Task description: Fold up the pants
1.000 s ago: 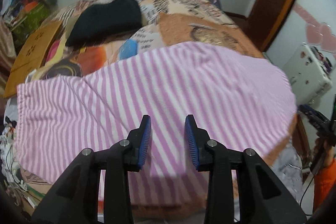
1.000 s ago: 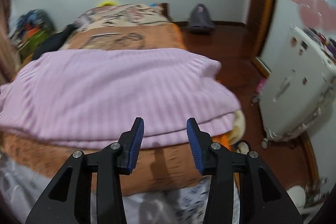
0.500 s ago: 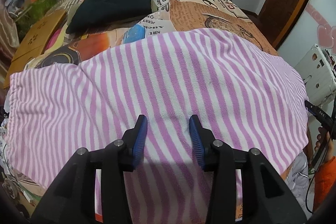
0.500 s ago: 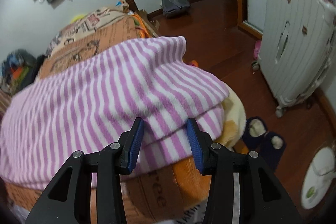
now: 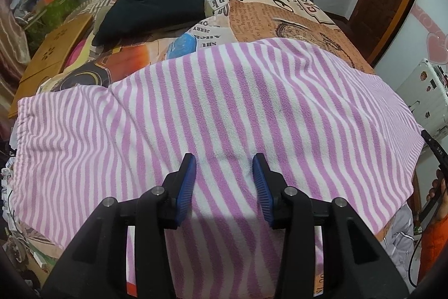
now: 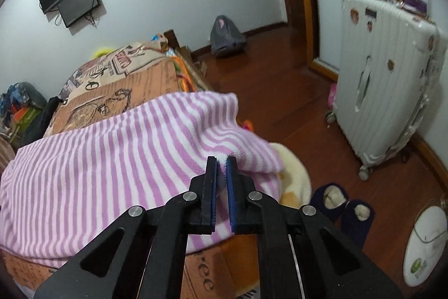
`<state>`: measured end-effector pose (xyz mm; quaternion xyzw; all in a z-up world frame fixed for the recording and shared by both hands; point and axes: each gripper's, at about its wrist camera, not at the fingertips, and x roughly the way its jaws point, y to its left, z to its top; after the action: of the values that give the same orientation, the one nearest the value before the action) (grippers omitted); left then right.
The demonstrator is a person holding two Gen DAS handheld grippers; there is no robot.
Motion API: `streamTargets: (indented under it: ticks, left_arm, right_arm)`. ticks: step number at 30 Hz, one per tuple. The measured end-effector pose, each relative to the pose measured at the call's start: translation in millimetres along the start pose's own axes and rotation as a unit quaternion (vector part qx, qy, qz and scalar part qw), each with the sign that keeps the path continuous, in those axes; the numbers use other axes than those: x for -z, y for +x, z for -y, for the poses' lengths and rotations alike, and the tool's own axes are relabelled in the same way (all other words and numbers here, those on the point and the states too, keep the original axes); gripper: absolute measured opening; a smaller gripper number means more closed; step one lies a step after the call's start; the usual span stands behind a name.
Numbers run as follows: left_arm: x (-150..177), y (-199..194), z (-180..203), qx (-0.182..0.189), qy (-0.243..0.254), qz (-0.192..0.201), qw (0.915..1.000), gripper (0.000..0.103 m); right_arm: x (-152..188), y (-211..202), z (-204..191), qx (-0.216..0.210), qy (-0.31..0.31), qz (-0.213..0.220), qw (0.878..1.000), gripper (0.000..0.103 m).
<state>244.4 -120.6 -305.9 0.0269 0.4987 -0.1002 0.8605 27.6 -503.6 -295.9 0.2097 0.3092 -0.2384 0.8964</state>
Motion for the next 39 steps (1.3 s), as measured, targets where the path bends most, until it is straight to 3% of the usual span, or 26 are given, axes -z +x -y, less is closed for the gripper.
streamTargets:
  ticks: [10,15,21,26,31,39]
  left_arm:
    - [1.9,-3.0,0.9,-0.002,0.002,0.001,1.0,0.042]
    - [5.6,-8.3,-2.2,0.005,0.0,0.004,1.0,0.042]
    - [4.9,-32.3,-28.3,0.004,-0.022,0.031,0.9993,0.042]
    - [1.0,-56.8,-78.8,-0.022,-0.055,0.057,0.9966,0.043]
    - [-8.9,-76.0,-152.1,-0.065,-0.086,0.081,0.9909,0.047]
    - [-30.4,-62.1,-259.1,-0.085,-0.117,0.073,0.9868,0.05]
  right_arm:
    - [10.2,-0.7,5.2,0.028,-0.005,-0.016,0.999,0.005]
    - [15.4,11.4,14.4,0.054,0.001,-0.061,0.997,0.006]
    - [-4.2,-10.6,-7.6,0.05,-0.043,-0.053,0.996,0.011]
    - [-35.7,-32.5,-65.7,0.016,-0.112,-0.011,0.994,0.033]
    - [-60.9,-40.0,-148.8,-0.057,-0.178,0.01,0.982,0.038]
    - [-64.2,-24.4,-299.8,-0.182,-0.276,-0.014,0.944,0.046]
